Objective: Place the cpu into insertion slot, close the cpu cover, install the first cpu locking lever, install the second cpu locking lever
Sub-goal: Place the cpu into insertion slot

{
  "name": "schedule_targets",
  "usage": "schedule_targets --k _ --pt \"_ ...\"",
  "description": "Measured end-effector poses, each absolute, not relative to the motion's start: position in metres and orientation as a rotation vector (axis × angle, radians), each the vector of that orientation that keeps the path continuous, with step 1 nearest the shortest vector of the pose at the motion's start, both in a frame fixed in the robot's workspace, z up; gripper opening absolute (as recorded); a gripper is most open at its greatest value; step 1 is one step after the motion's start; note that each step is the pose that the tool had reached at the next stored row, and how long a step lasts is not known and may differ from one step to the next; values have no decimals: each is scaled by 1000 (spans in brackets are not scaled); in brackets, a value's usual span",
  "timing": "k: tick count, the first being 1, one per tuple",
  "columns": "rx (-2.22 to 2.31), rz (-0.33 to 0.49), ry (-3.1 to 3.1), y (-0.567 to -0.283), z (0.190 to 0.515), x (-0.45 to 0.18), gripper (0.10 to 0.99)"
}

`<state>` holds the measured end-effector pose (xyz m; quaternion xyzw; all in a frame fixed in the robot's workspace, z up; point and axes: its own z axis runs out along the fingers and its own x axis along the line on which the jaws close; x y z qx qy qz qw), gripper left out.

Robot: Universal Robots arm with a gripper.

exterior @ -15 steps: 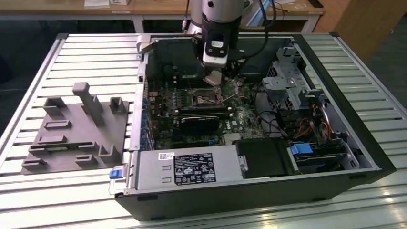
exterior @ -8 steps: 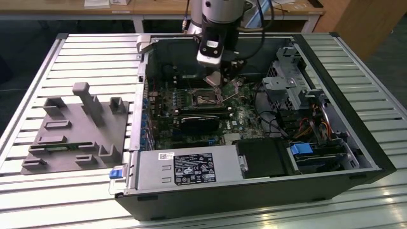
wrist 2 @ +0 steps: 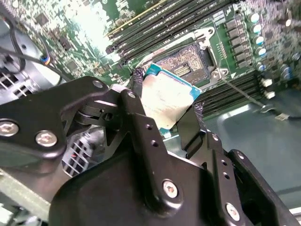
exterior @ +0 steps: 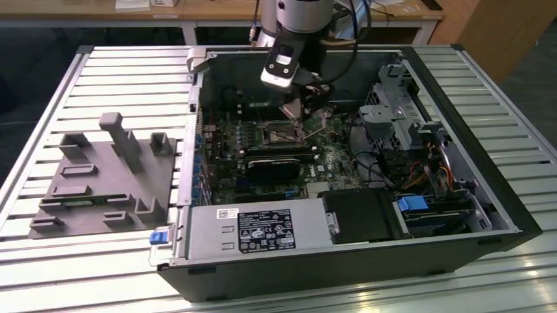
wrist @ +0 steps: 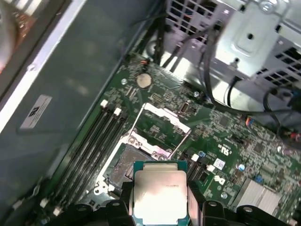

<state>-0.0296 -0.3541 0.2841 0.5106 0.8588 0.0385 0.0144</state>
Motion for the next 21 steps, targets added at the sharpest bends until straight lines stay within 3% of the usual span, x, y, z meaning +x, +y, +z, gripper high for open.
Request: schedule_targets --k 21 --pt "2045 109 2326 -354 273 -30 537"
